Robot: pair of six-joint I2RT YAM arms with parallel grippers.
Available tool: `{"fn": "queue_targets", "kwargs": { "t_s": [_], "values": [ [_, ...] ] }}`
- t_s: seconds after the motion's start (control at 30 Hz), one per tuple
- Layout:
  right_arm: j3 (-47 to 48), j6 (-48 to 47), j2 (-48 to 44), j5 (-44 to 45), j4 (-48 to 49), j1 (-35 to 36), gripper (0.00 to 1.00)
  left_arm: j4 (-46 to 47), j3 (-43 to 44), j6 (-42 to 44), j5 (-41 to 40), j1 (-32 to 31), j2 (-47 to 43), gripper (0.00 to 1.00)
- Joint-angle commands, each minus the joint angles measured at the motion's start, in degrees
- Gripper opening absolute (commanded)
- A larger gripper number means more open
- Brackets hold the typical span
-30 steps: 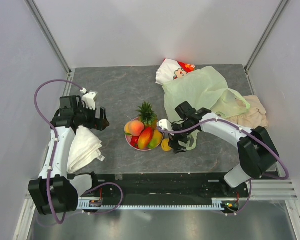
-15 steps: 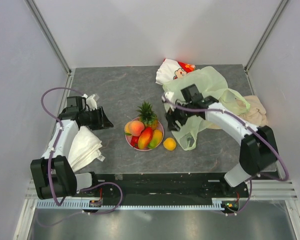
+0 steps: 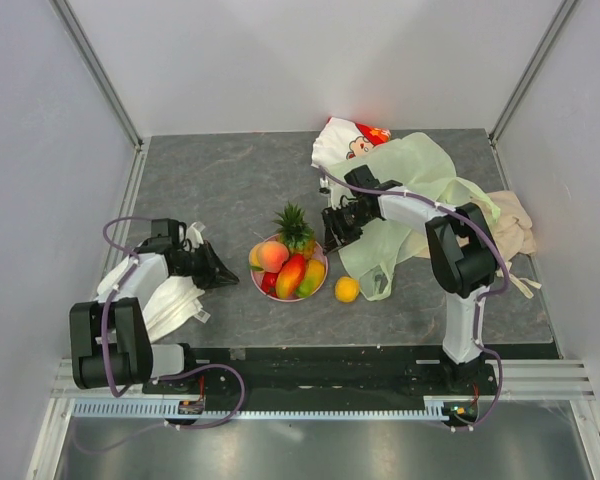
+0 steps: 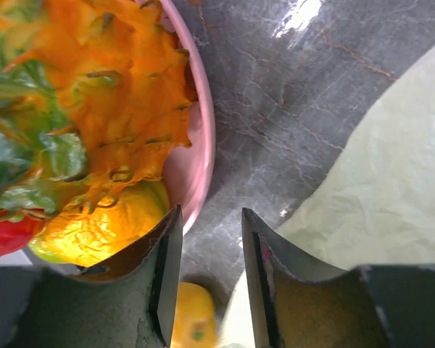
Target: Take the fake fruits out of the plastic bag
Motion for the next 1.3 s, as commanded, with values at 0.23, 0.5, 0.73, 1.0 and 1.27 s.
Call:
{"fn": "queue_targets", "kwargs": {
  "t_s": [0.23,0.5,0.73,1.0,1.27],
  "values": [
    [2.92,3.15,2.53,-2.83,-1.7,0.28,0.45,5.86,-1.66,-4.91,0.59,-0.42,2.03,0.23],
    [8.53,3.33,6.83,-2.04,-2.58,0.28,0.35,6.57,-1.48,-5.62,0.51,-0.42,3.09,0.26],
    [14.17,2.28,10.0,-2.03,-3.28,0.28,0.28,6.83,-1.66,-5.62,0.77,-0.33,3.27,0.27],
    [21.37,-1.68,15.18,-2.56,-6.7,0.28,0.23,6.92,-1.48,-5.35,0.94,-0.42,3.18,0.28],
    [29.72,-5.37,19.49,-4.32,-8.99,0.54,0.24,7.09,-1.92,-4.83,0.68,-0.33,2.39,0.29]
  ]
}}
